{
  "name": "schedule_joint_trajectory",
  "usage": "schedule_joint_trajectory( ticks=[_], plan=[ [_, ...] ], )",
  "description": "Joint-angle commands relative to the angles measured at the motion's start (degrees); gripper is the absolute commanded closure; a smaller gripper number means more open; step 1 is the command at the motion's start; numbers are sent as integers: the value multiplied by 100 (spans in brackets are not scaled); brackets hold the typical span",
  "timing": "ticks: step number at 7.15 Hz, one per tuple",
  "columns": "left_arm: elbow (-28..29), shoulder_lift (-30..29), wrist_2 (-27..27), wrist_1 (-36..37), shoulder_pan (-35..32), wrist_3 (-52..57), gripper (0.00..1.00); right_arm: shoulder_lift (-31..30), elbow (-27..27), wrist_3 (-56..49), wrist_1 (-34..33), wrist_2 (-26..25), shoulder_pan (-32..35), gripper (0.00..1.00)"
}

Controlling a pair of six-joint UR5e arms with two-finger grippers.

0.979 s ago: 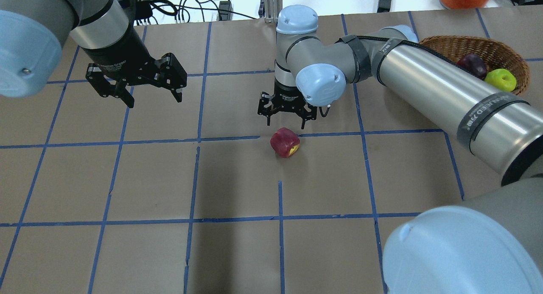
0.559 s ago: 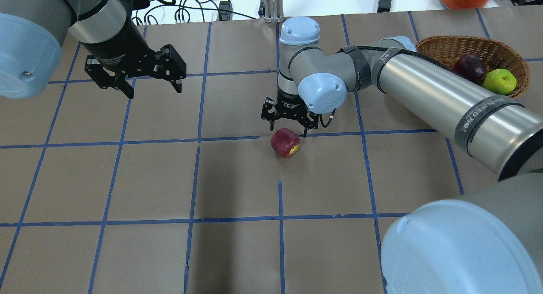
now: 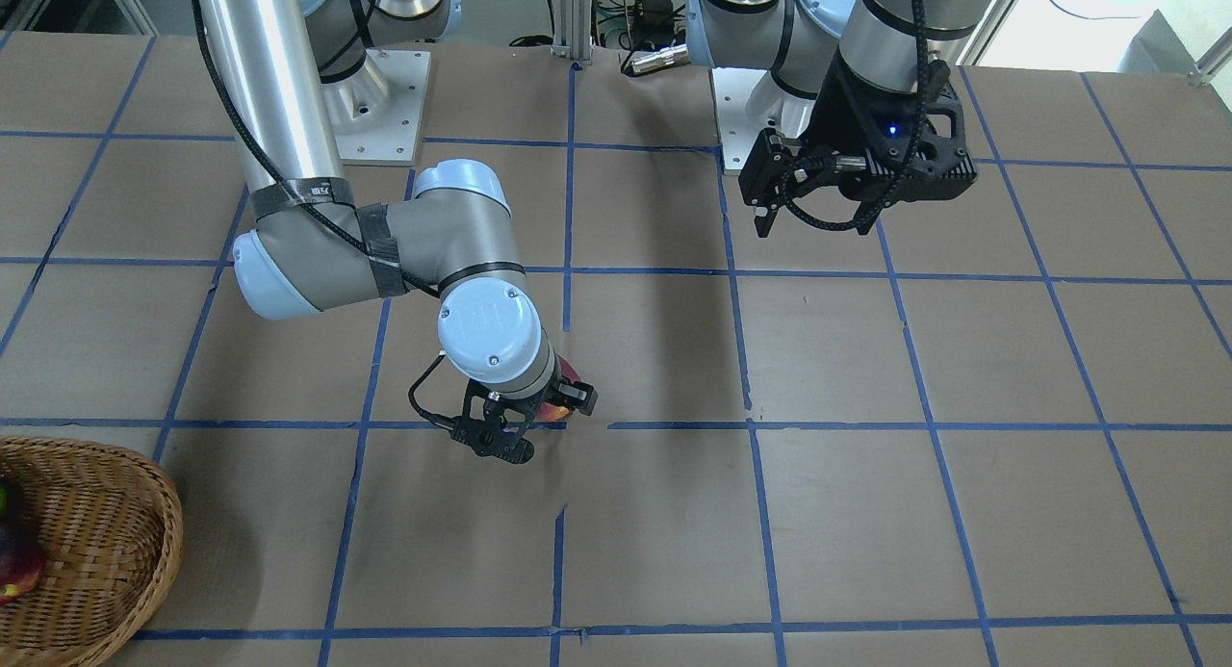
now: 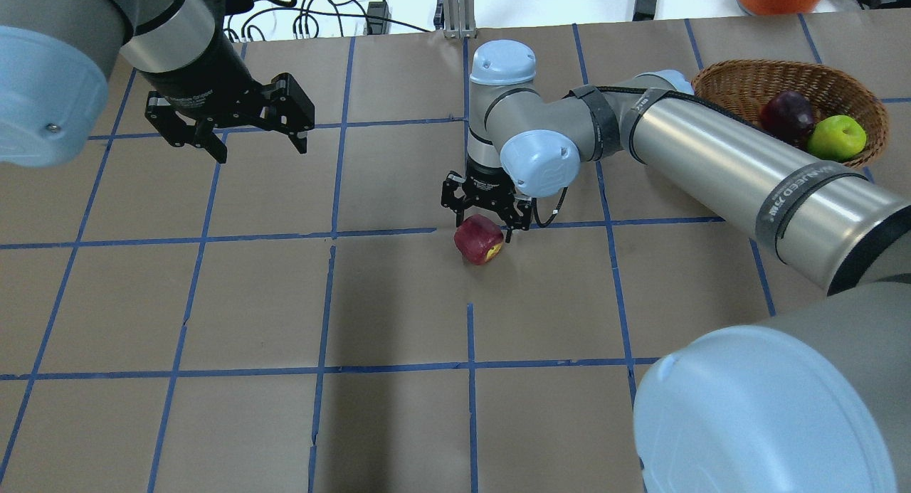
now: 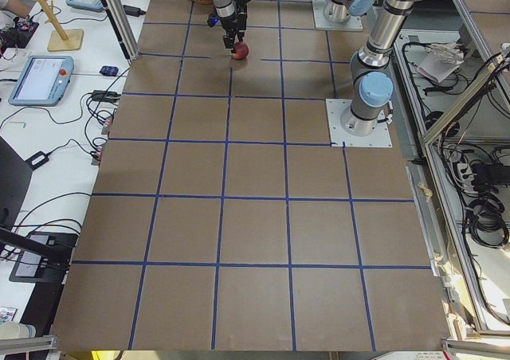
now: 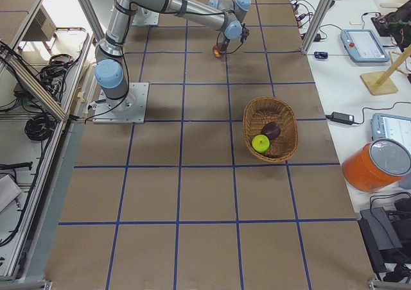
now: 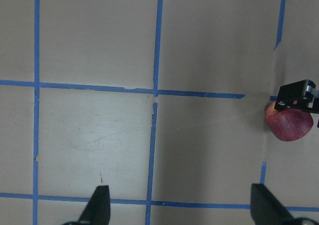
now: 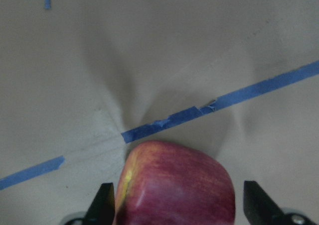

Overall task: Put all apples into basket
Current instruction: 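Carry the red-yellow apple over the basket with the right gripper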

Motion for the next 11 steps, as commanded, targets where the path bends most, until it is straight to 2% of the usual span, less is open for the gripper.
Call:
schedule_joint_trajectory(
  ticks=[1, 3, 4, 6, 7, 8, 9, 11],
  plan=[
    [3, 10, -7, 1, -3, 0, 0, -12, 13, 80, -37, 188, -6, 100],
    [12, 19, -51, 1, -3, 0, 0, -204, -153, 80, 6, 144, -85, 100],
    [12, 19, -43, 1, -3, 0, 0, -336, -302, 19, 102, 74, -329, 100],
    [12, 27, -34, -8, -3, 0, 0, -443, -959, -644, 811, -74, -1249, 100],
    [4, 36, 1, -8, -3, 0, 0, -443, -1354, -1432, 1076, -563, -1672, 100],
    [12, 36, -16, -8, -3, 0, 0, -417, -1619, -1753, 1148, -838, -1972, 100],
    [4, 36, -7, -8, -3, 0, 0, -416, -1717, -2470, 1166, -1310, -2253, 100],
    [4, 45, 1, -8, -3, 0, 0, -320, -1727, -3525, 1071, -1883, -3008, 100]
  ],
)
